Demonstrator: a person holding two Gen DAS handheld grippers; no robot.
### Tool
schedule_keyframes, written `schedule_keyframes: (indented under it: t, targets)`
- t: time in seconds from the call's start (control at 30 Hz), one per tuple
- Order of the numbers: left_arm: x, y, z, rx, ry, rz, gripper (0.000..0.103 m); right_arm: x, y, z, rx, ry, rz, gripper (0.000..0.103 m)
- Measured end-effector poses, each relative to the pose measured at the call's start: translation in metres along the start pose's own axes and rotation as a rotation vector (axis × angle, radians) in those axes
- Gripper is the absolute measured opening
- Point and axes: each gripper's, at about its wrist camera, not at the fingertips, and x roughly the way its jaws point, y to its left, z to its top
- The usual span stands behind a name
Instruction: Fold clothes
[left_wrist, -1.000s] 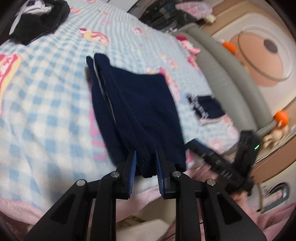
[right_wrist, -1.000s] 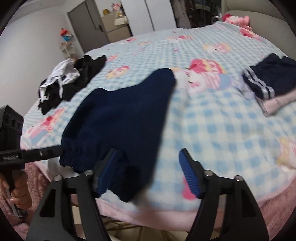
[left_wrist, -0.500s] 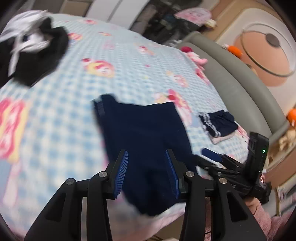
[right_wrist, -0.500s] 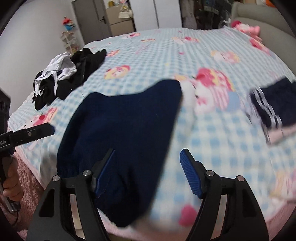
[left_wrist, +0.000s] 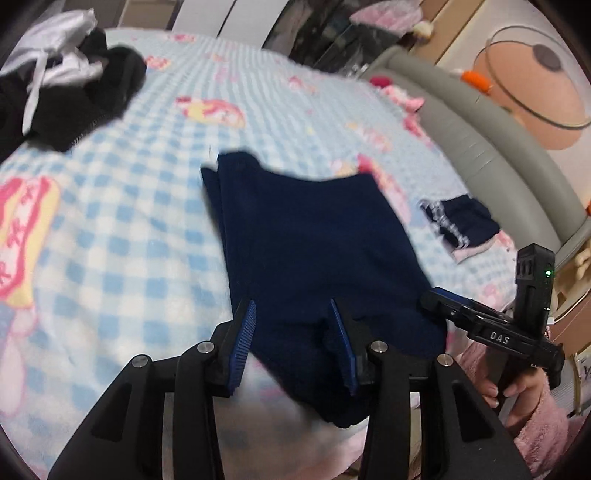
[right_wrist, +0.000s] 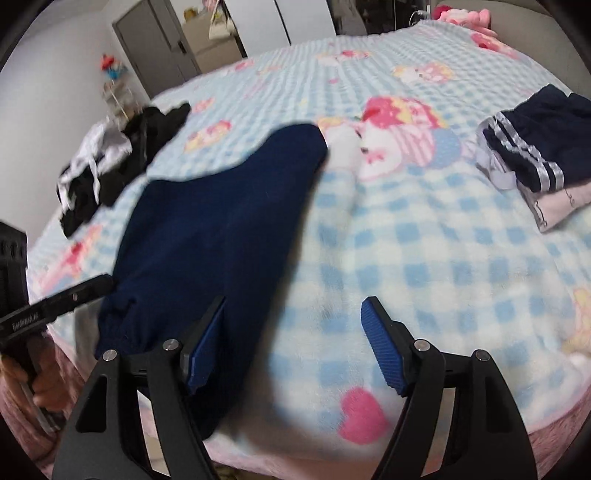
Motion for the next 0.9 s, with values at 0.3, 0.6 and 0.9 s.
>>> schedule_keyframes:
  t: [0.3, 0.6, 0.9]
  targets:
    - [0.051, -0.017, 0.056, 0.146, 0.096, 0.161, 0.05, 0.054, 0.04, 0.054, -0.293, 0.039, -0.103, 0.075]
    - [0.006, 0.042, 0.019, -0.095, -0.003, 0.066, 0.051, 0.005, -0.016, 0.035, -0.082, -0.054, -0.084, 0.075]
    - [0.006, -0.019, -0.006, 0.061, 0.034, -0.001, 0.053, 0.006, 0.04, -0.014, -0.187, 0.038, -0.01, 0.078]
